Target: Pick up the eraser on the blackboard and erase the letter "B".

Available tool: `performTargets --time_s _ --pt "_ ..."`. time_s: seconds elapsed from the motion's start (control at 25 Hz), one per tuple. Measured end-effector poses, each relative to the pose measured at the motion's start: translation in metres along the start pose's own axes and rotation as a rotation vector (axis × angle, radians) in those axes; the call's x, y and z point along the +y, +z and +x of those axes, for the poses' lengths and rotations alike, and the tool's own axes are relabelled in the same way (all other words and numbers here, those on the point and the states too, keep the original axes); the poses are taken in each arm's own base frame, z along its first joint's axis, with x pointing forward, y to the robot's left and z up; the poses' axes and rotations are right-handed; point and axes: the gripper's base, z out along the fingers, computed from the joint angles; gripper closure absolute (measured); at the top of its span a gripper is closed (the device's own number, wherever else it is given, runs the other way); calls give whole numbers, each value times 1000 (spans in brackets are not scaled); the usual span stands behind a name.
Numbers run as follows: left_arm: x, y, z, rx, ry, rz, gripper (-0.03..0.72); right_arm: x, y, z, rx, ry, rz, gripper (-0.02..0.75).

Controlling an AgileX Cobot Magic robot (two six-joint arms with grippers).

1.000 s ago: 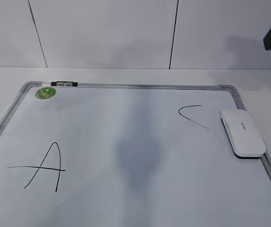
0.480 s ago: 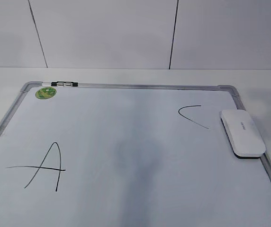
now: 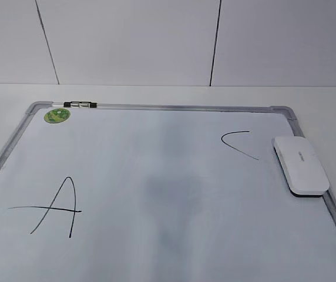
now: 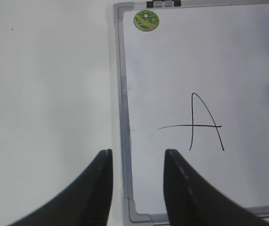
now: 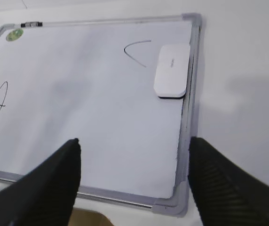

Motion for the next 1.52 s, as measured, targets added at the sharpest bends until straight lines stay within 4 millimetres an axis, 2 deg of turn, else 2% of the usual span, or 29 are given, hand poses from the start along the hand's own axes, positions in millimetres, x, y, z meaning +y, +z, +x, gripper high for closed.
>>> performTargets --time_s 0.08,0.2,0.4,0.64,0.8,0.96,1.24,1.52 --pt "-2 -8 20 -25 3 -1 412 -1 -9 11 -55 -18 22 177" --pt "-4 -14 53 -52 5 -3 412 -4 -11 26 -90 -32 50 177" --pt "-7 -18 105 -116 13 -6 426 -11 4 42 -46 -46 99 178" --pt "-12 -10 160 -196 14 34 445 -18 23 54 40 -85 126 178" --pt "-13 4 187 -214 18 41 449 -21 31 57 56 -91 136 178" --pt "-13 8 187 -211 28 47 450 -22 34 54 13 -103 142 178" --pt "-11 17 179 -304 31 59 452 -23 40 55 1 -107 146 178" --pt "-11 18 178 -323 35 64 452 -23 41 55 -3 -109 148 178"
